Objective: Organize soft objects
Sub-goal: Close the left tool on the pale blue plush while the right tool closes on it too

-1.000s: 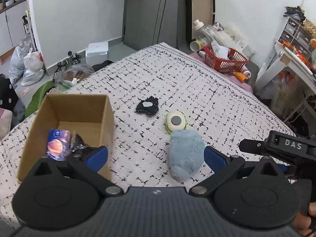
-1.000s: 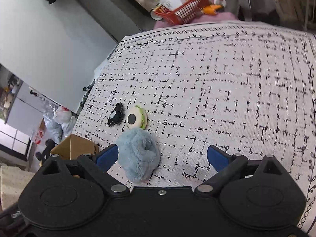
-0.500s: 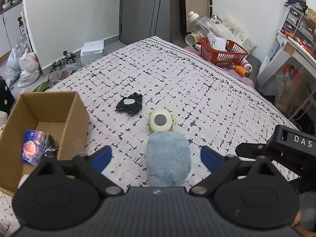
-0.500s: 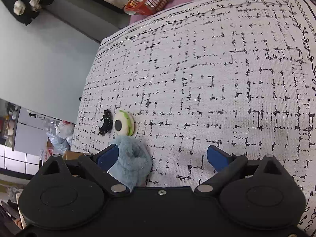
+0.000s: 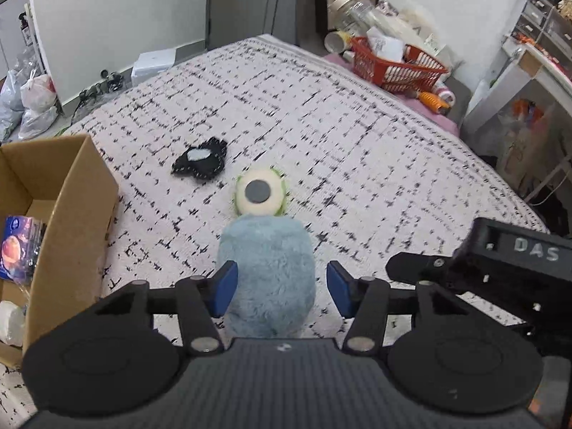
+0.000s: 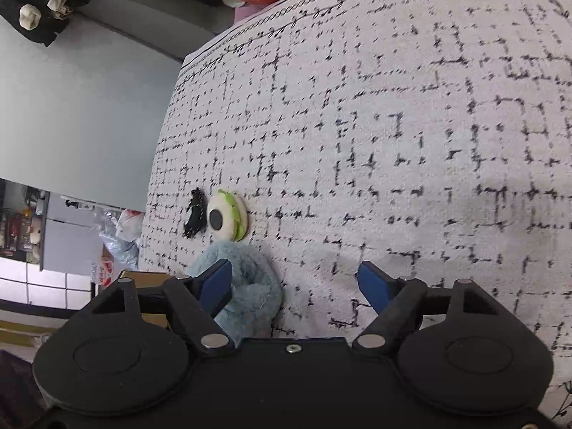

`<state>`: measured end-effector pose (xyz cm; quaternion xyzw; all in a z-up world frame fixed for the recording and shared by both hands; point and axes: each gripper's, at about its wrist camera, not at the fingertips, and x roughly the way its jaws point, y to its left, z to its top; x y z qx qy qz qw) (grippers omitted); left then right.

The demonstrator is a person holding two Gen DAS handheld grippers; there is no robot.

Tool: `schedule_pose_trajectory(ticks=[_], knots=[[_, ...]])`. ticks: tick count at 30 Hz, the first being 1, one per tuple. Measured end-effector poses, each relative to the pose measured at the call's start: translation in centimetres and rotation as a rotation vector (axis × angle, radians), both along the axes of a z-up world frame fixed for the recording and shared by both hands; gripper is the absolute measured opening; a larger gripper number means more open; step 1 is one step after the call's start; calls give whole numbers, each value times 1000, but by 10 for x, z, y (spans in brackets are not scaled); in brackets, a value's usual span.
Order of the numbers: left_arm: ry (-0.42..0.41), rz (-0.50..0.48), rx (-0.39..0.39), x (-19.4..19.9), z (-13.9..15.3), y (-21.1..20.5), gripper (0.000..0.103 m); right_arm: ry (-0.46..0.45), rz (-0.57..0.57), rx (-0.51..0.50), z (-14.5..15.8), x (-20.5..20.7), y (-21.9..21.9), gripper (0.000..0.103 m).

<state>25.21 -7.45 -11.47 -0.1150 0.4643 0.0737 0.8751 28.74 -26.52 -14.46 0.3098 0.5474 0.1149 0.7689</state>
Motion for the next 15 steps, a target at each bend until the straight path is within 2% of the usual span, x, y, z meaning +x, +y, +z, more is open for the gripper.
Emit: schedule_pose_trajectory(ticks=[5, 9, 11, 13, 15], knots=[[9, 45, -19, -2, -8, 15, 47, -12, 35, 24, -1, 5, 10, 77], [18, 61, -4, -2, -11, 24, 46, -16, 63, 38, -2, 6, 15, 77], [28, 88, -1, -3, -15, 32, 43, -22, 74, 37, -2, 5, 18, 76], [19, 112, -35, -6, -18, 41, 34, -27, 82, 37, -2, 4, 20, 75], [7, 122, -73, -8, -19, 48, 31, -28, 88, 44, -3, 4, 24, 73]])
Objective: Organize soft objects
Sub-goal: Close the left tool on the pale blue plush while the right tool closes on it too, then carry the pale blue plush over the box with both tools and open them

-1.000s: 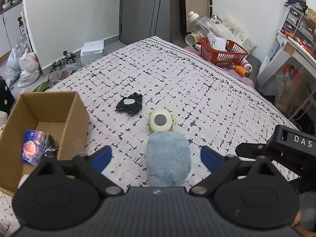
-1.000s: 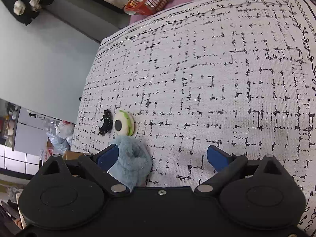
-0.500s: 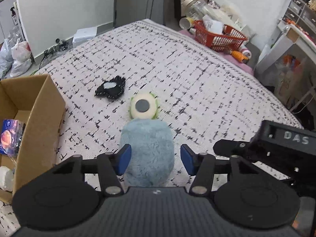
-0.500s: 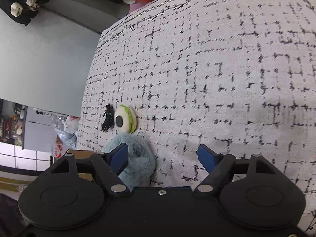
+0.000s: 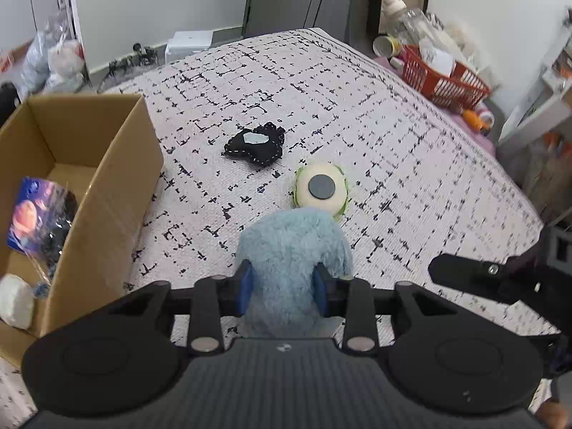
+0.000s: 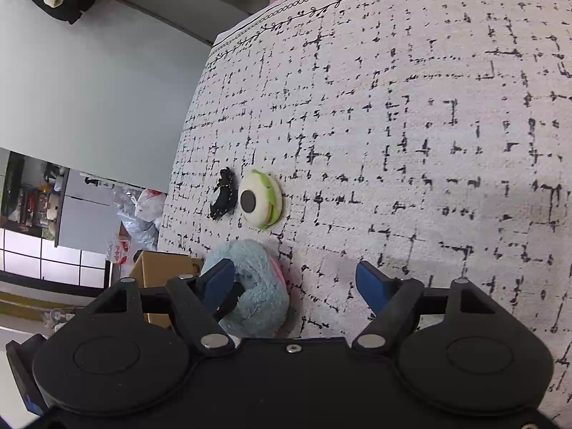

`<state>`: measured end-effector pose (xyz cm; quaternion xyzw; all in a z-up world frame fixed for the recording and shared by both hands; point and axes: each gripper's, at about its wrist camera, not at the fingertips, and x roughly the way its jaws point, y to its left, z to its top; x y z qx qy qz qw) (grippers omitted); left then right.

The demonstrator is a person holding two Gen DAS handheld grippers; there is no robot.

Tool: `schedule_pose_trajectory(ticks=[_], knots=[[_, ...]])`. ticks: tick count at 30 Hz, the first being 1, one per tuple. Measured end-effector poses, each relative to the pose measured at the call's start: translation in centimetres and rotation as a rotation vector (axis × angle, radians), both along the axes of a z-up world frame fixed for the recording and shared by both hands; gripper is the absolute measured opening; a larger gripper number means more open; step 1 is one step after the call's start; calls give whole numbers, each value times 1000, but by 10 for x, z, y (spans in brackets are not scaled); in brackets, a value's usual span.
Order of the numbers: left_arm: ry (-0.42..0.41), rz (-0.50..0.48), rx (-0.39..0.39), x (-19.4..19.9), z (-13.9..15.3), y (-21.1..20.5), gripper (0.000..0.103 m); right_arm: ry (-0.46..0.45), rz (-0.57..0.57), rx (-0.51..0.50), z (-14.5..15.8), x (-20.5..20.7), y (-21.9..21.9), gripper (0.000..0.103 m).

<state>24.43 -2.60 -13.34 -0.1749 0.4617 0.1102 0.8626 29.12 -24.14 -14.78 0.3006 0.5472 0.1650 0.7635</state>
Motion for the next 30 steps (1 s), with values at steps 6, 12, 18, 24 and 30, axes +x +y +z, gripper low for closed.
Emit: schedule_pose_trajectory(ticks=[6, 12, 18, 24, 30], knots=[[-33, 8, -74, -7, 4, 13, 26, -19, 61, -5, 0, 0, 19, 65], [-54, -11, -159, -13, 12, 20, 26, -26, 95, -9, 2, -3, 31, 54], [-93, -26, -243, -21, 24, 26, 26, -33, 92, -4, 9, -6, 39, 35], [-127, -15, -261, -33, 41, 35, 26, -106, 125, 2, 27, -16, 53, 19], [-157, 17, -255, -48, 59, 51, 26, -160, 162, -12, 49, -29, 73, 18]])
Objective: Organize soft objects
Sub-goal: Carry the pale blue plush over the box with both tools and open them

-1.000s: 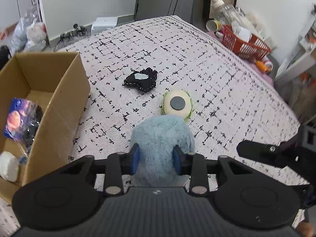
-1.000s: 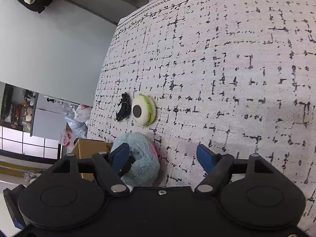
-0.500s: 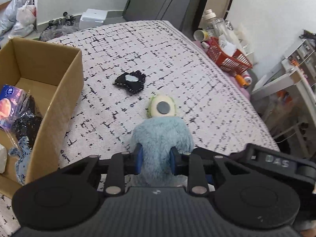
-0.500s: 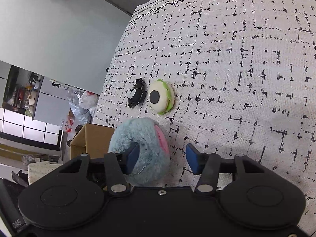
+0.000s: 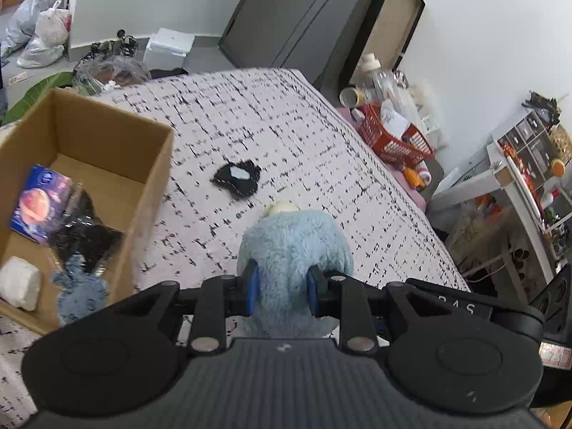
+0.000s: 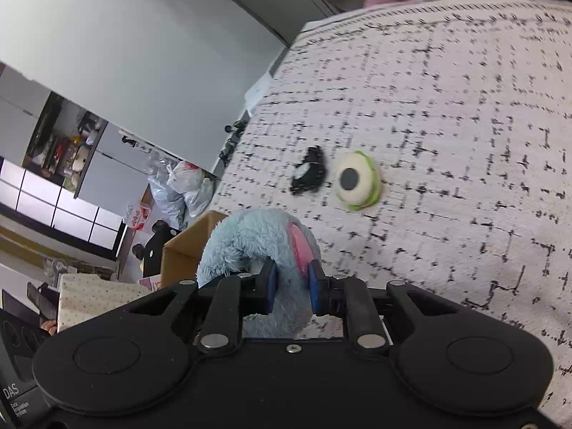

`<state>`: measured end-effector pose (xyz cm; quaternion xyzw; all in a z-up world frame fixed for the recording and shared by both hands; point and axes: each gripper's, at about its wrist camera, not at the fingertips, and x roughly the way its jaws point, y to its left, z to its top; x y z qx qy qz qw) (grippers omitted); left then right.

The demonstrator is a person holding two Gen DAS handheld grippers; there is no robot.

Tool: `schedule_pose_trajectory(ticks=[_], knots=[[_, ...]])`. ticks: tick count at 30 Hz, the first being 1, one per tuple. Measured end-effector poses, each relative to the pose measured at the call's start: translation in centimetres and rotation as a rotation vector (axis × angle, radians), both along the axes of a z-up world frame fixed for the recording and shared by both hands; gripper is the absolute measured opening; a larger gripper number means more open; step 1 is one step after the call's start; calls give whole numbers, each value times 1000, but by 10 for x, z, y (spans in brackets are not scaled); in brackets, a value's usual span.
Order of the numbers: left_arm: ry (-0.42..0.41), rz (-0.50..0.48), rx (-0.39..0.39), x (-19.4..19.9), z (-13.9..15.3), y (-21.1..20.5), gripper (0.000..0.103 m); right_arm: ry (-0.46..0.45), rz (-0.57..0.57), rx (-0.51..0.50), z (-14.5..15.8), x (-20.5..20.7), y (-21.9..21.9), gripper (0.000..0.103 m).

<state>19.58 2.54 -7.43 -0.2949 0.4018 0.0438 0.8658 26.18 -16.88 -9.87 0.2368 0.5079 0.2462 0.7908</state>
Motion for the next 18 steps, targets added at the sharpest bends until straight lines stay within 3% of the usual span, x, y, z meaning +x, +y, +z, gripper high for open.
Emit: schedule_pose_trajectory(ticks=[18], knots=[[-72, 73, -15, -51, 54, 69, 26, -82, 89, 7, 55, -38, 71, 18]])
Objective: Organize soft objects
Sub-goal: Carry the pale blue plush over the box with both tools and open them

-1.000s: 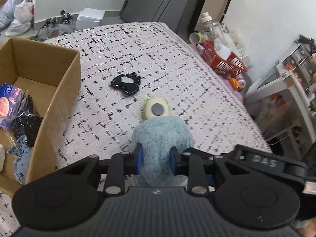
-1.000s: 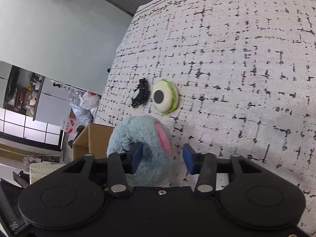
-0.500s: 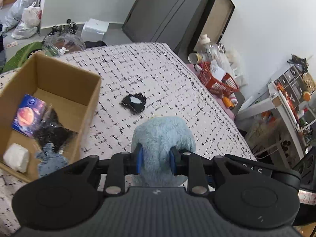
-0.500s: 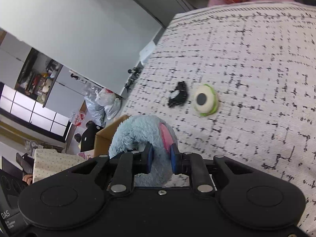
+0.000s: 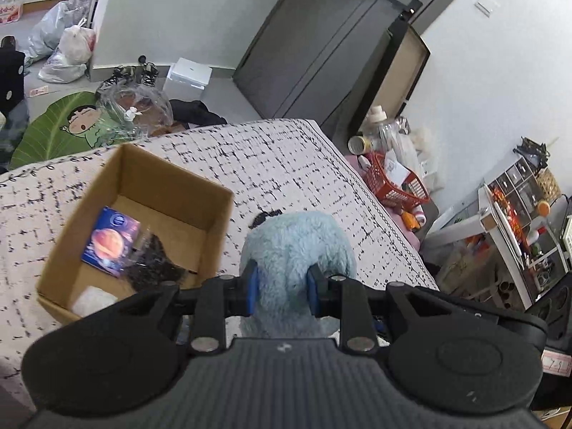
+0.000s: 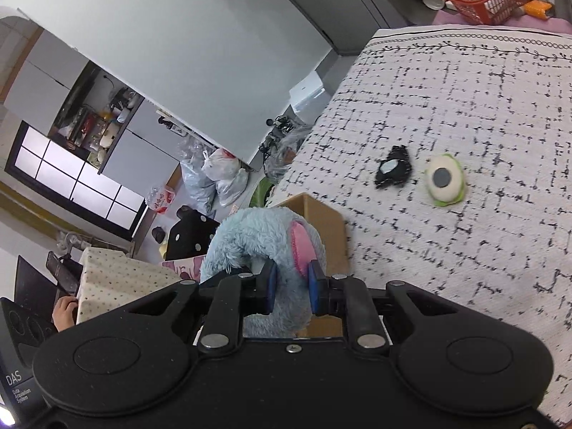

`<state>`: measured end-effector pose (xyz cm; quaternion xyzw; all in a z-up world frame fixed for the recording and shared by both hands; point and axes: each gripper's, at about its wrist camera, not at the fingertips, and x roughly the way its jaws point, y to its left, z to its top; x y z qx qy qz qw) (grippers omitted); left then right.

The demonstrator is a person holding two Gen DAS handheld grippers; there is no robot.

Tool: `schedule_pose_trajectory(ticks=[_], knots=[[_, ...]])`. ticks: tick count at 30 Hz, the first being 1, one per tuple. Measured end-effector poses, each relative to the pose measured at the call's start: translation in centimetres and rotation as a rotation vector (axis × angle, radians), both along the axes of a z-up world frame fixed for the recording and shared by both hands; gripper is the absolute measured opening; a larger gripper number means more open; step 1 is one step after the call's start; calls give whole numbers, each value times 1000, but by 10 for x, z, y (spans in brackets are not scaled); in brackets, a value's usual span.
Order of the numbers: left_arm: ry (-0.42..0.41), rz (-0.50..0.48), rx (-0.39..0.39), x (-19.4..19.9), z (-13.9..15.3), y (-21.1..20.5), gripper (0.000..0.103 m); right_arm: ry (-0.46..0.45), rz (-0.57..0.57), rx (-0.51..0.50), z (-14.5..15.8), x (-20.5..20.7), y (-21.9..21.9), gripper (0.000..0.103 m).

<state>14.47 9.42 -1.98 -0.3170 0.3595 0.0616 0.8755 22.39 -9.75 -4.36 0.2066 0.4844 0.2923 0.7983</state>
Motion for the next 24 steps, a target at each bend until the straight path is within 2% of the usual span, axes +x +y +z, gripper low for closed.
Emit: schedule_pose_trajectory(ticks=[14, 24], knots=[[-40, 30, -48, -13, 9, 54, 26, -45, 38, -82, 25, -5, 61, 18], [-9, 61, -102, 1, -14, 87, 27, -31, 85, -171, 15, 22, 101, 18]])
